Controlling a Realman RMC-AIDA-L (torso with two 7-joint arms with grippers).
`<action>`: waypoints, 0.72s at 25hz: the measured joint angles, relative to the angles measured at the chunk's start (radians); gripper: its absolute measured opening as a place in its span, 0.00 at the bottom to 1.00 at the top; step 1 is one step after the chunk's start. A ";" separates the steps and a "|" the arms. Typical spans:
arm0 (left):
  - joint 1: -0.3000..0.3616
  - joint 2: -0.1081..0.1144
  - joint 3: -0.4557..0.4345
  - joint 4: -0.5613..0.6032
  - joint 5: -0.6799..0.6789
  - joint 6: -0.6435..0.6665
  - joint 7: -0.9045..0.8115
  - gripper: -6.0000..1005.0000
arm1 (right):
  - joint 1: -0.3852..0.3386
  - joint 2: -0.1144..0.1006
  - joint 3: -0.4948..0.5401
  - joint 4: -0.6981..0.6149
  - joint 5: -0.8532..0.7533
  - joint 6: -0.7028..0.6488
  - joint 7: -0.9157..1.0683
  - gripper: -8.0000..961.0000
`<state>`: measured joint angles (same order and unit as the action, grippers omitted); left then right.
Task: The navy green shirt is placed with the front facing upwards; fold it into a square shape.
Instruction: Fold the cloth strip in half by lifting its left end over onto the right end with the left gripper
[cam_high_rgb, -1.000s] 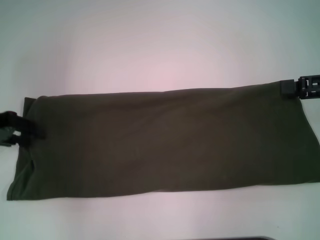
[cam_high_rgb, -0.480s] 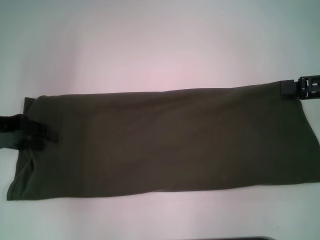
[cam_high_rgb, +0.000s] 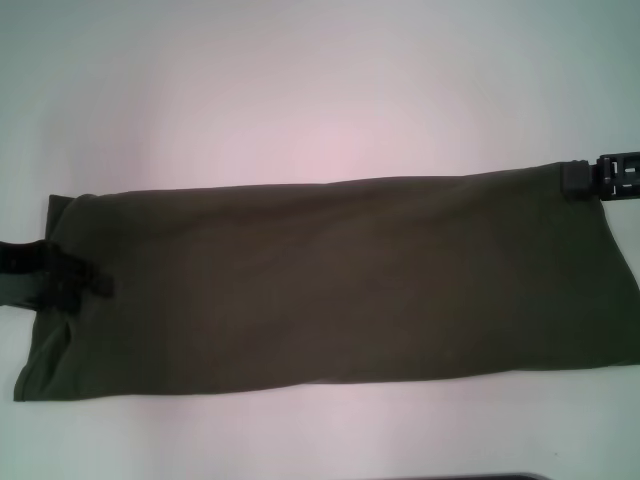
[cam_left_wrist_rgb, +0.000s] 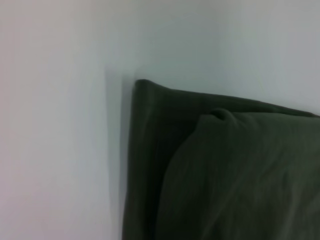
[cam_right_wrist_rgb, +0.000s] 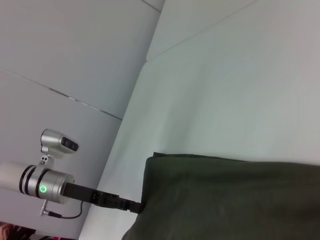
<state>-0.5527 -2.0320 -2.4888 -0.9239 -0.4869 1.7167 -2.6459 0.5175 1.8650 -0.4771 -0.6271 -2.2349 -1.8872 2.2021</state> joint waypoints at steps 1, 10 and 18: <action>0.000 0.000 0.002 0.000 0.000 0.000 0.000 0.54 | 0.000 0.000 0.000 0.000 0.000 0.000 0.000 0.69; -0.002 0.006 -0.020 -0.031 -0.008 0.023 0.000 0.54 | -0.001 0.000 0.000 -0.003 0.000 -0.001 0.001 0.68; 0.002 0.050 -0.040 -0.051 0.000 0.039 -0.014 0.54 | -0.001 0.000 0.000 -0.004 0.000 0.001 0.002 0.68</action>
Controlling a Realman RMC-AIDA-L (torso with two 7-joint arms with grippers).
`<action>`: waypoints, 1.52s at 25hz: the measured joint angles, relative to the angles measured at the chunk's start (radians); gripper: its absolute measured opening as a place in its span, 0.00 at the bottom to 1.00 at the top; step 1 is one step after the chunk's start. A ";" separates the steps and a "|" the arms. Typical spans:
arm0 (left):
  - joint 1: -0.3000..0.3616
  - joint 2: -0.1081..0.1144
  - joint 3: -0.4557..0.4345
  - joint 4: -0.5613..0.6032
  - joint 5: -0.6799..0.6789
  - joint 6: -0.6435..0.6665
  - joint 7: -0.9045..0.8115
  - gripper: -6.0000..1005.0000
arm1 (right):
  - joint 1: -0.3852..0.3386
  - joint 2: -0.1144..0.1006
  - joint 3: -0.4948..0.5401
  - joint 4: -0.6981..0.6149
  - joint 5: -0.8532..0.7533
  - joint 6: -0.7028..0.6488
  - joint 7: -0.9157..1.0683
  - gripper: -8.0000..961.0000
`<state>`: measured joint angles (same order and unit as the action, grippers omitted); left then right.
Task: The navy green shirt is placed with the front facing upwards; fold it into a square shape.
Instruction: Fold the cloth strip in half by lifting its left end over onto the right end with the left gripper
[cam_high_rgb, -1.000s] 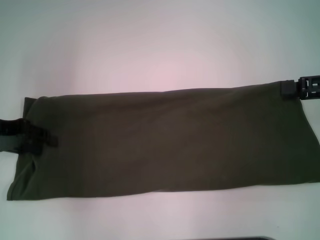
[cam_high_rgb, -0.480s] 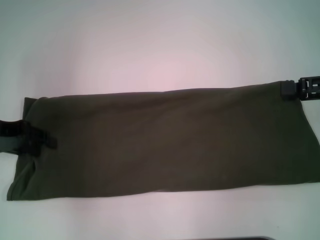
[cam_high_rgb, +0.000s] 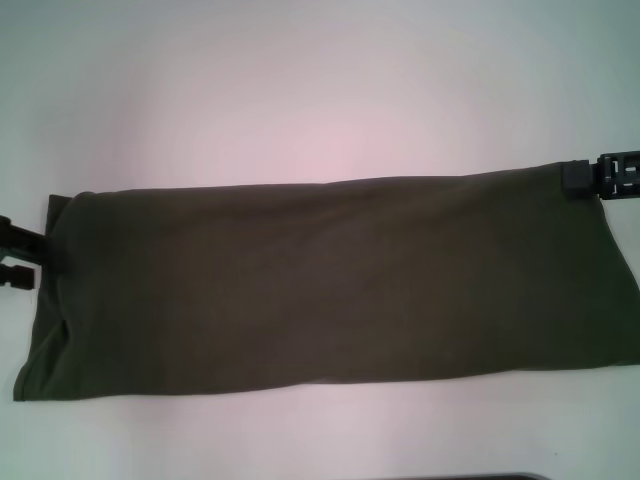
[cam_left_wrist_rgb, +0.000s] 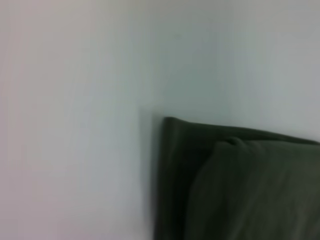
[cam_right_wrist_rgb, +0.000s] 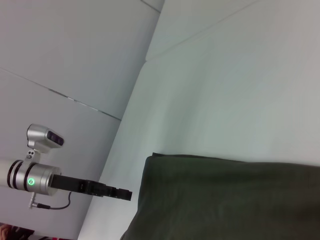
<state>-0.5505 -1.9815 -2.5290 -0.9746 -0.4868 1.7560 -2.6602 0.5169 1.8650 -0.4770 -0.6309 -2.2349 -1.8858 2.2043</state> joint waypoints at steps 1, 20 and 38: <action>0.001 0.005 0.001 0.003 0.000 -0.004 -0.003 0.54 | 0.000 0.000 0.000 0.000 0.000 0.001 0.000 0.68; 0.002 0.002 0.009 0.067 0.071 -0.069 -0.024 0.54 | -0.002 -0.002 0.000 -0.001 0.000 0.001 0.000 0.69; -0.006 -0.001 0.010 0.100 0.079 -0.098 -0.032 0.54 | 0.000 -0.002 0.000 0.000 -0.009 0.002 0.000 0.68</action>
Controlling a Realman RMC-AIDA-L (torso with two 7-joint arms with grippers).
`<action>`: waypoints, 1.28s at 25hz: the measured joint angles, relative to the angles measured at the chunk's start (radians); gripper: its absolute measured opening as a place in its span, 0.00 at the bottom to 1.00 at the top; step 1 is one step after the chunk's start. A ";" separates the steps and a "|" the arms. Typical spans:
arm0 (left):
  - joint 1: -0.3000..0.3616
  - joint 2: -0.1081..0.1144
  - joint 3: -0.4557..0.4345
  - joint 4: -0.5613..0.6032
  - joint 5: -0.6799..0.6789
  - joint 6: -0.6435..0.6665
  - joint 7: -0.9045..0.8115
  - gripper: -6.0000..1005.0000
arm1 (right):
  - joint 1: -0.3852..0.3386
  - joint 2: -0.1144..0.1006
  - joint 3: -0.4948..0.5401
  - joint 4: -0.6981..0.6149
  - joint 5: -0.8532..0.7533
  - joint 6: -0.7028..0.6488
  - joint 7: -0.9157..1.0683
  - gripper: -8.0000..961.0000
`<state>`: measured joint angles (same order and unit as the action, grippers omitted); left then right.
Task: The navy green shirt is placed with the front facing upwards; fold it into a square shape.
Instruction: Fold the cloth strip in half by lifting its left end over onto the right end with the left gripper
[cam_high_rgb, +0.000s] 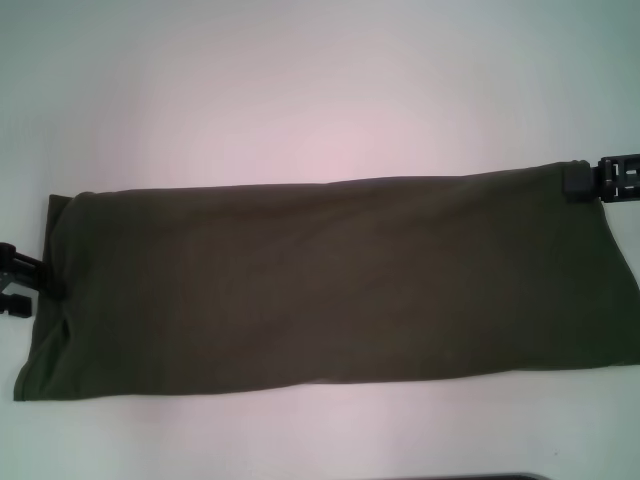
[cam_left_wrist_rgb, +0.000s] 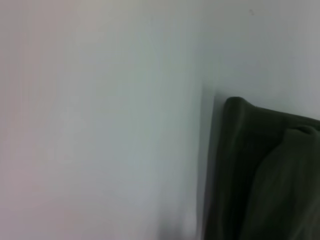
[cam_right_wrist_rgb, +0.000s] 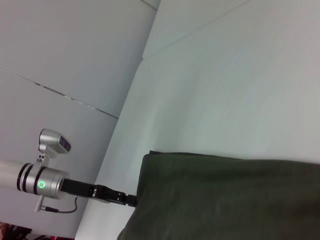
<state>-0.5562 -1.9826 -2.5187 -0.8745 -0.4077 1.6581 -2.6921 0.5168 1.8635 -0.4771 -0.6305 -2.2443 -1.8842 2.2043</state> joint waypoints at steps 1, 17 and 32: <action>0.000 0.000 0.000 0.000 0.000 0.000 0.000 0.54 | 0.000 0.000 0.000 0.000 0.000 0.000 0.000 0.68; -0.009 -0.012 0.002 0.002 -0.002 0.010 -0.001 0.54 | -0.001 0.000 0.000 -0.002 0.000 -0.003 0.000 0.68; -0.057 -0.049 0.002 0.011 -0.010 0.056 0.011 0.54 | -0.003 0.000 0.000 -0.002 0.000 -0.006 0.000 0.69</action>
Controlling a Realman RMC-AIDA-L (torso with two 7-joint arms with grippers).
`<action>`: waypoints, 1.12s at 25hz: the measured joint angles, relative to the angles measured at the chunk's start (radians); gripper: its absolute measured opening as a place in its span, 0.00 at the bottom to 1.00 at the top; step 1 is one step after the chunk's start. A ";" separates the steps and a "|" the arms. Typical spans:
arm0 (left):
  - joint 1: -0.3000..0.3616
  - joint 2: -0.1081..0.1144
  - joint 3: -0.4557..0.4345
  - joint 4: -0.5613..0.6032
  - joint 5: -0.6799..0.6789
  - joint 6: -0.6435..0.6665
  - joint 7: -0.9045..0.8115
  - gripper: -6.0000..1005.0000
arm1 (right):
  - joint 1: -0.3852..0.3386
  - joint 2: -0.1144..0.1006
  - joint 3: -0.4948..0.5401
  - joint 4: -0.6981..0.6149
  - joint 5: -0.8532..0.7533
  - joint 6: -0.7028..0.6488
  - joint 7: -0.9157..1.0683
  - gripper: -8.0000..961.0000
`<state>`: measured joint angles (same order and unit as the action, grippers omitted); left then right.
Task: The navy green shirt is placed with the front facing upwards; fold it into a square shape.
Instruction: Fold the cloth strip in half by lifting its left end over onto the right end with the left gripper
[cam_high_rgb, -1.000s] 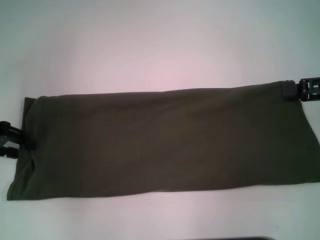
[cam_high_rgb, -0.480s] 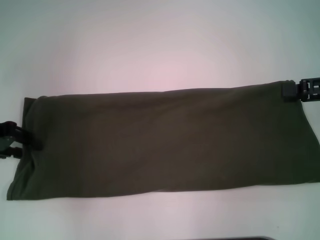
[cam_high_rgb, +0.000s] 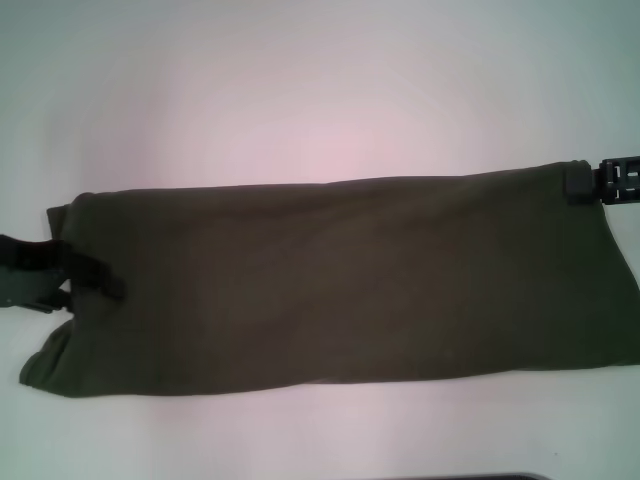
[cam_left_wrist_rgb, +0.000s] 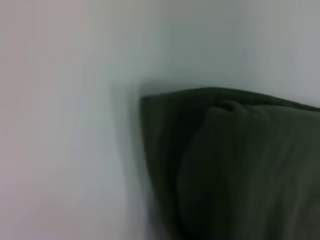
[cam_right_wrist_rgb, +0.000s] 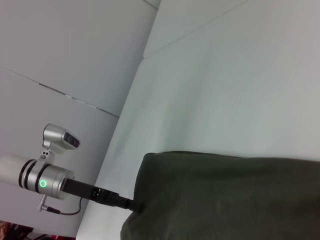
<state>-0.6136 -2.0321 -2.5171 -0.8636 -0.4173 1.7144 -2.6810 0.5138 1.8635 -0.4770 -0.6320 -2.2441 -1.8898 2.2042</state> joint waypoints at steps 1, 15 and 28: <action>-0.005 -0.003 0.000 0.000 0.000 0.003 0.001 0.54 | 0.000 0.000 0.000 0.000 0.000 0.000 0.000 0.69; -0.020 0.027 -0.011 0.032 -0.127 0.083 0.072 0.49 | 0.000 0.000 0.000 0.000 0.000 0.000 0.000 0.68; -0.014 0.022 0.000 0.057 -0.120 0.067 0.071 0.05 | 0.000 0.000 0.000 0.002 0.000 -0.002 0.001 0.68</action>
<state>-0.6277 -2.0106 -2.5175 -0.8063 -0.5369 1.7809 -2.6101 0.5137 1.8635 -0.4771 -0.6301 -2.2442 -1.8914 2.2055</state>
